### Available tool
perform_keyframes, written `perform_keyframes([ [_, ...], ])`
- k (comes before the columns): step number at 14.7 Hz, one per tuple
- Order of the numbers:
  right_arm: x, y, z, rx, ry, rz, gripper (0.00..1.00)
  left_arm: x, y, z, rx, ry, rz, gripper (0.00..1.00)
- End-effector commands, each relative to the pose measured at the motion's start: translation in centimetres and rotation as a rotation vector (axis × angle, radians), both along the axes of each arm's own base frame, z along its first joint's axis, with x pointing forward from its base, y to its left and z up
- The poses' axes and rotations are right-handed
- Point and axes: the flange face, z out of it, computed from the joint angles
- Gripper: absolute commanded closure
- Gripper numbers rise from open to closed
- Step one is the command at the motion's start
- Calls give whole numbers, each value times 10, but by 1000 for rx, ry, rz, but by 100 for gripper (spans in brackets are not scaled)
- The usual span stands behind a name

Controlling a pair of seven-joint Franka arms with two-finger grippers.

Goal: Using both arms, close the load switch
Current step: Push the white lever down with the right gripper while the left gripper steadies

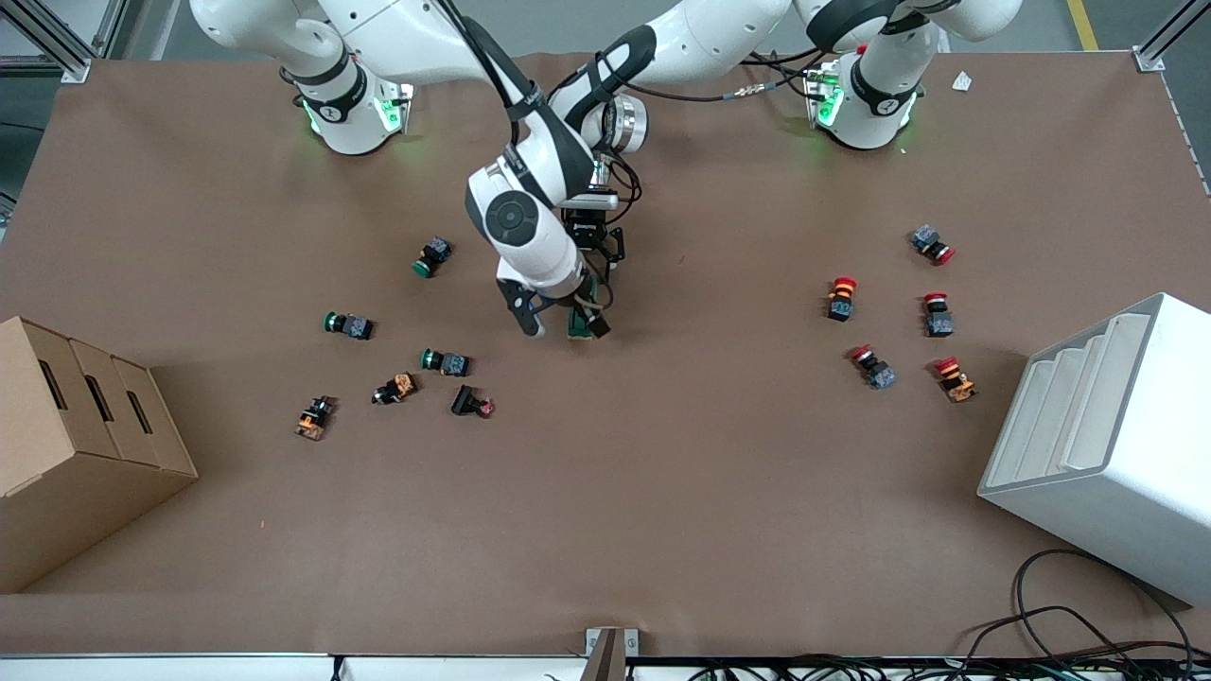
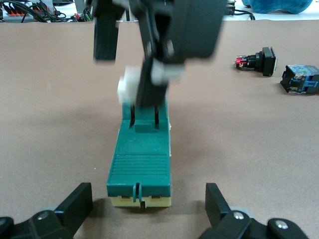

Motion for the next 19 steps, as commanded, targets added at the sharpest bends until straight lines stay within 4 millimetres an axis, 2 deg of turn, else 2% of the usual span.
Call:
perform_keyframes([
  [1, 26, 2, -11, 16, -33, -19, 0, 2, 8, -28, -7, 38, 13, 1],
  [5, 31, 3, -25, 5, -38, 0, 0, 5, 10, -29, -4, 34, 13, 1],
  [8, 47, -5, -35, 2, -48, 11, 0, 11, 13, -31, 0, 29, 20, 1],
  [11, 63, -15, -27, 2, -39, 5, 0, 12, 13, -31, 0, 26, 21, 1],
  [14, 92, -37, 3, -47, 31, 82, 0, 12, 12, -30, -1, 26, 22, 1],
  [15, 101, -52, 13, -73, 42, 123, 0, 12, 12, -30, -1, 24, 23, 1],
  [16, 109, -68, 34, -78, 39, 164, 0, 12, 12, -30, -1, 25, 21, 1],
  [17, 117, -90, 57, -83, 36, 213, 0, 11, 12, -30, 1, 24, 20, 1],
  [19, 133, -150, 93, -93, 71, 356, 0, 12, 11, -28, 0, 22, 19, 1],
])
